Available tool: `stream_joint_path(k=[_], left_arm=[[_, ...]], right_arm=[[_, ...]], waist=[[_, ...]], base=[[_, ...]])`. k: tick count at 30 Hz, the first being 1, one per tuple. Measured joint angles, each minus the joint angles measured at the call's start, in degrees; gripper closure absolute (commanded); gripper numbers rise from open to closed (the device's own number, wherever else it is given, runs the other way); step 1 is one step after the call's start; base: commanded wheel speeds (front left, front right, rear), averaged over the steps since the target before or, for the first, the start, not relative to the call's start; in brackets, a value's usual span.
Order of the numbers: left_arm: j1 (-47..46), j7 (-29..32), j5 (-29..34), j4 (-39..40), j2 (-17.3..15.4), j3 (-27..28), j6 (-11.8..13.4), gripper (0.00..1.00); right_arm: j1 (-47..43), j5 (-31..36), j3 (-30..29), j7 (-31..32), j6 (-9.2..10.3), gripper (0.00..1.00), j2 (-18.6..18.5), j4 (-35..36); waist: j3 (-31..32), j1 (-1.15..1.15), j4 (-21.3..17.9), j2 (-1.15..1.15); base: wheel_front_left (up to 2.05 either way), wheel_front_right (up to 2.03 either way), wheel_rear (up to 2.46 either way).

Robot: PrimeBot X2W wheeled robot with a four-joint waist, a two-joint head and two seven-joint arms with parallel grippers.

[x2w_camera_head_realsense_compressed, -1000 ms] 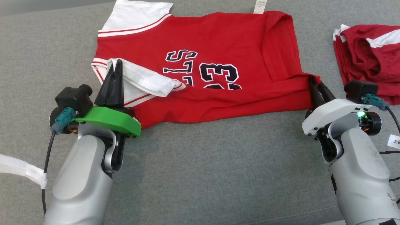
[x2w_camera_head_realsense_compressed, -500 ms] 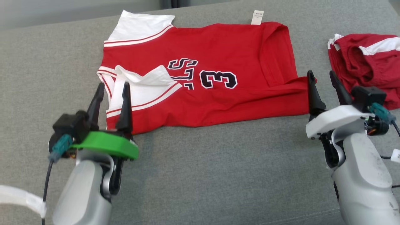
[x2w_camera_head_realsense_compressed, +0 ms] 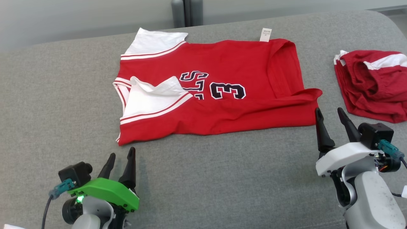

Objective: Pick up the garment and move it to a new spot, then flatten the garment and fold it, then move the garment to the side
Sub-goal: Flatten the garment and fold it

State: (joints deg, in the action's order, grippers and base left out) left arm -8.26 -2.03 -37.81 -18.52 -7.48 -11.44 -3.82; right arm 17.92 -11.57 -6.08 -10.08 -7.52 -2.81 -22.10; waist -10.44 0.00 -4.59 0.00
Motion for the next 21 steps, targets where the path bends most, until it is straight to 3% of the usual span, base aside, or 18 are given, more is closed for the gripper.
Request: stream_joint_path(k=[6, 16, 17, 19, 20, 21], left_arm=[[-1.33, 4.1, -5.73, -0.34, 1.21, 2.31, 0.38, 0.0], [-6.37, 5.99, -11.43, -3.61, 1.26, 6.09, 0.38, 0.0], [-6.62, 6.01, -11.6, -4.01, 1.27, 6.28, 0.38, 0.03], [-7.18, 6.04, -12.5, -4.69, 1.37, 6.91, 0.38, 0.41], [-7.64, 5.97, -12.92, -5.04, 1.46, 7.34, 0.38, 0.54], [-8.05, 5.66, -13.24, -5.32, 1.52, 7.57, 0.4, 0.58]], right_arm=[[-0.92, -0.32, 1.44, 1.51, 0.0, 0.0, -0.02, 2.29], [-0.27, -0.42, 2.9, 2.67, 0.0, 0.0, -0.02, 2.38], [-0.07, -0.43, 2.99, 2.9, 0.0, 0.0, -0.01, 2.04], [0.64, -0.75, 3.13, 3.13, 0.0, 0.0, -0.02, 1.13], [0.99, -0.96, 3.23, 3.32, 0.0, 0.0, -0.01, 0.58], [1.29, -0.96, 3.26, 3.35, 0.0, 0.0, 0.0, 0.09]], waist=[[-1.02, 0.0, -1.34, 0.0], [-3.8, 0.0, -3.83, 0.0], [-4.03, 0.0, -3.98, 0.0], [-4.6, 0.0, -4.27, 0.0], [-4.86, 0.0, -4.37, 0.0], [-5.07, 0.0, -4.42, 0.0]], base=[[0.0, 0.0, 0.0], [0.0, 0.0, 0.0], [0.0, 0.0, 0.0], [0.0, 0.0, 0.0], [0.0, 0.0, 0.0], [0.0, 0.0, 0.0]])
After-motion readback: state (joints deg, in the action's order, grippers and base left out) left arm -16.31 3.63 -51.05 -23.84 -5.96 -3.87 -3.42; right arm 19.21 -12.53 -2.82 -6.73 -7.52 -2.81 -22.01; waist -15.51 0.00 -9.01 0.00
